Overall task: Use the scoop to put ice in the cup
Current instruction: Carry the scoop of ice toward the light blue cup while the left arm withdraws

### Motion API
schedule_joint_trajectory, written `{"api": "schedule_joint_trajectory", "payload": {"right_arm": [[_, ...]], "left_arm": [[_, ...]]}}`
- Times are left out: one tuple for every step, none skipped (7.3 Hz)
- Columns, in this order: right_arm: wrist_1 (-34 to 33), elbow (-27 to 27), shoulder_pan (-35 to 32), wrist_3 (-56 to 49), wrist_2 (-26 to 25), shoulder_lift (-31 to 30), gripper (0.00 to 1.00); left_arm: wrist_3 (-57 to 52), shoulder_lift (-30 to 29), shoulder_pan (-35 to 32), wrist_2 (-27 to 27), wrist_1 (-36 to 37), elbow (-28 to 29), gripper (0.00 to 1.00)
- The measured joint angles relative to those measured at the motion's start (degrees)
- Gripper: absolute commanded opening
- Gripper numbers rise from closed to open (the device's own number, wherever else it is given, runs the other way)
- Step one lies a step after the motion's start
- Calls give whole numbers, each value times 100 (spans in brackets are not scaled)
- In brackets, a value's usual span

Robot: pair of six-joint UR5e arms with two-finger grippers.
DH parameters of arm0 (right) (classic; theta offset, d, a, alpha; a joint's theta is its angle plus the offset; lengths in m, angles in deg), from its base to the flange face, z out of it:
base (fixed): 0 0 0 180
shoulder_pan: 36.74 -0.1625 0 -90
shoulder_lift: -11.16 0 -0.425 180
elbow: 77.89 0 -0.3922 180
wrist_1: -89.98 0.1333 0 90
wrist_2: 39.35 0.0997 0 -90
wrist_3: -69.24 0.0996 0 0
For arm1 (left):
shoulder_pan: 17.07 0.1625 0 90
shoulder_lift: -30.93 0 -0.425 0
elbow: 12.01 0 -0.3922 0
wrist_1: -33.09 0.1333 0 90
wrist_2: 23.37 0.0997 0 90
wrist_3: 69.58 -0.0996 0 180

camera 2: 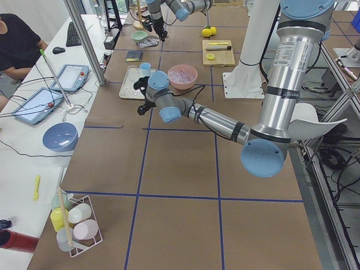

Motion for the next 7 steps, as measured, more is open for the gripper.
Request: {"api": "schedule_joint_trajectory", "payload": {"right_arm": [[-4, 103, 120, 14, 1, 9, 0], [-10, 168, 253, 19, -37, 10, 0], [-21, 220, 373, 18, -116, 18, 0], [-39, 278, 450, 17, -214, 32, 0], [-81, 342, 478, 17, -281, 54, 0], [-138, 414, 479, 14, -318, 83, 0], [-177, 489, 459, 11, -333, 114, 0]], "left_arm": [[-5, 10, -50, -4, 13, 80, 100], [-20, 30, -71, -8, 18, 116, 100], [-37, 68, -89, -14, 20, 133, 100], [-51, 100, -111, -22, 21, 145, 100], [-59, 129, -123, -28, 21, 163, 100], [-63, 161, -131, -33, 20, 175, 100], [-64, 178, -135, -38, 16, 179, 100]]}}
